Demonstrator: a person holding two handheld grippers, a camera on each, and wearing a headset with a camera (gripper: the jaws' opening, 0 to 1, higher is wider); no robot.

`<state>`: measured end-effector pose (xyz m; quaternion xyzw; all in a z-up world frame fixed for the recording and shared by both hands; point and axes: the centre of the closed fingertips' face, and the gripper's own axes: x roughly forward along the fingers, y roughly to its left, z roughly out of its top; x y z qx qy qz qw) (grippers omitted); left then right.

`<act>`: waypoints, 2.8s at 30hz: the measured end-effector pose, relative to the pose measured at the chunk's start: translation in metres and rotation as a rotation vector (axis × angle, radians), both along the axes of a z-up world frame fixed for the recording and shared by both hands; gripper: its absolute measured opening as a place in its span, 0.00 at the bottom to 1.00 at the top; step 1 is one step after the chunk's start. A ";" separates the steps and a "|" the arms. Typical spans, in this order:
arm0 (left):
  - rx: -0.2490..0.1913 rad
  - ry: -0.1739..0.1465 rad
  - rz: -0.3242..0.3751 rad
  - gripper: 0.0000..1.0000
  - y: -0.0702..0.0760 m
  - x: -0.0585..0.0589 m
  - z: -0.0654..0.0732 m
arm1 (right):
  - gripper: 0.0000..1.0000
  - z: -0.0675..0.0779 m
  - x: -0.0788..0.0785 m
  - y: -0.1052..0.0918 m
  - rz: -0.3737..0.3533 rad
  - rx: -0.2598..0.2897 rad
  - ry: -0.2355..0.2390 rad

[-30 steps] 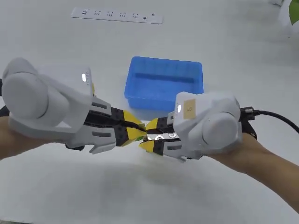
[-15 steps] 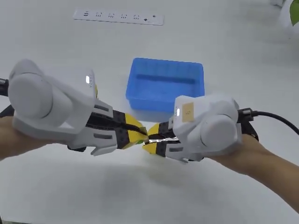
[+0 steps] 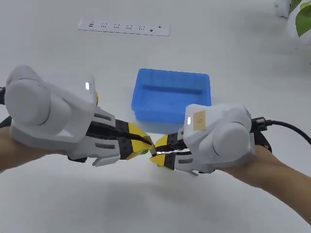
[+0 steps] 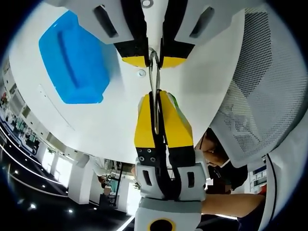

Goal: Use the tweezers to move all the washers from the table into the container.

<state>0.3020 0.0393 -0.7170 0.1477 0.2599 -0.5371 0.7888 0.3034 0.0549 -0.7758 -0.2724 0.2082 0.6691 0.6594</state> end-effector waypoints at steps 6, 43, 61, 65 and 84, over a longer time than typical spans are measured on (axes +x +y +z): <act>0.001 -0.029 -0.010 0.08 -0.002 -0.002 0.010 | 0.09 0.009 -0.003 -0.002 0.000 0.010 -0.006; 0.015 -0.179 -0.119 0.08 -0.014 0.019 0.068 | 0.09 0.068 0.023 0.000 -0.060 0.107 -0.108; -0.024 -0.265 -0.133 0.08 -0.016 0.065 0.104 | 0.09 0.108 0.073 -0.003 -0.071 0.093 -0.221; -0.030 -0.278 -0.122 0.08 -0.013 0.082 0.105 | 0.09 0.111 0.090 -0.002 -0.065 0.091 -0.234; -0.010 -0.168 -0.093 0.08 -0.013 0.127 0.040 | 0.10 0.044 0.128 -0.001 -0.040 0.032 -0.138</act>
